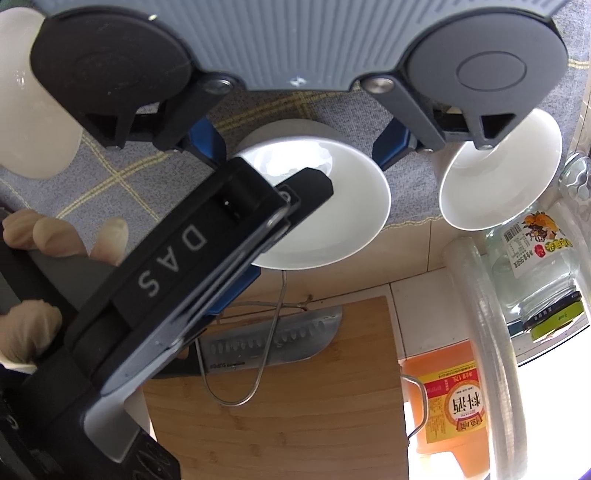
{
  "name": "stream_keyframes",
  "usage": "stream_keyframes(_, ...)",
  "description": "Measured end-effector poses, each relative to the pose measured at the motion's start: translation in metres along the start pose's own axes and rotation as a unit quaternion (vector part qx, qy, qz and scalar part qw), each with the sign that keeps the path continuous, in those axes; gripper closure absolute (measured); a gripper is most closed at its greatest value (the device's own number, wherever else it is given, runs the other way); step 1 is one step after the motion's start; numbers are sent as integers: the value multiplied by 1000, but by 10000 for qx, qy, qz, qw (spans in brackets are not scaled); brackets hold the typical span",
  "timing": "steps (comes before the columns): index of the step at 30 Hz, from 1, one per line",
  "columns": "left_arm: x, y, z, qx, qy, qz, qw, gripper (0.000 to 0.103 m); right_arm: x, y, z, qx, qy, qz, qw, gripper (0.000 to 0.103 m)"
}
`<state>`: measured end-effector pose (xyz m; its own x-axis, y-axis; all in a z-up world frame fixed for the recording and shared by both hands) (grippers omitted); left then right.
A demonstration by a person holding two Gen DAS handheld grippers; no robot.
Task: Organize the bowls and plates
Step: 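Lift and carry the white bowl with the right gripper toward another bowl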
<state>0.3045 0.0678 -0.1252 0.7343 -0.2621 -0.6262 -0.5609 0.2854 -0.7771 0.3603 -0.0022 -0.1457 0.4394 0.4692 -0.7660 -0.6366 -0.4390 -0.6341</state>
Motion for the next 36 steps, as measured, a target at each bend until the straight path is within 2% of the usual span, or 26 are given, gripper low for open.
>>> stream_keyframes(5, -1, 0, -1, -18, 1, -5, 10000, 19, 6, -4, 0, 34, -107, 64, 9999, 9)
stream_keyframes(17, -1, 1, -1, -25, 9, -15, 10000, 19, 9, -8, -6, 323, -341, 225, 9986, 20)
stream_keyframes(36, -16, -5, -4, 106, 87, 61, 9999, 19, -3, -9, -1, 420, -380, 218, 9982, 20)
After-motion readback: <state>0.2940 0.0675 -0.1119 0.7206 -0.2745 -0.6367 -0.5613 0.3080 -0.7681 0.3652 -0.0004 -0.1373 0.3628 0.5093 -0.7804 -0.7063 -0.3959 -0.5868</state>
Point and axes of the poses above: each gripper's, at about its wrist camera, not at the fingertips, and x roughly the way its jaws point, z to its left, y to its underside, the point moved 7 cm from there along x, roughly the way its jaws point, and after that the axes turned 1 degree about x, right-handed, at the moved point
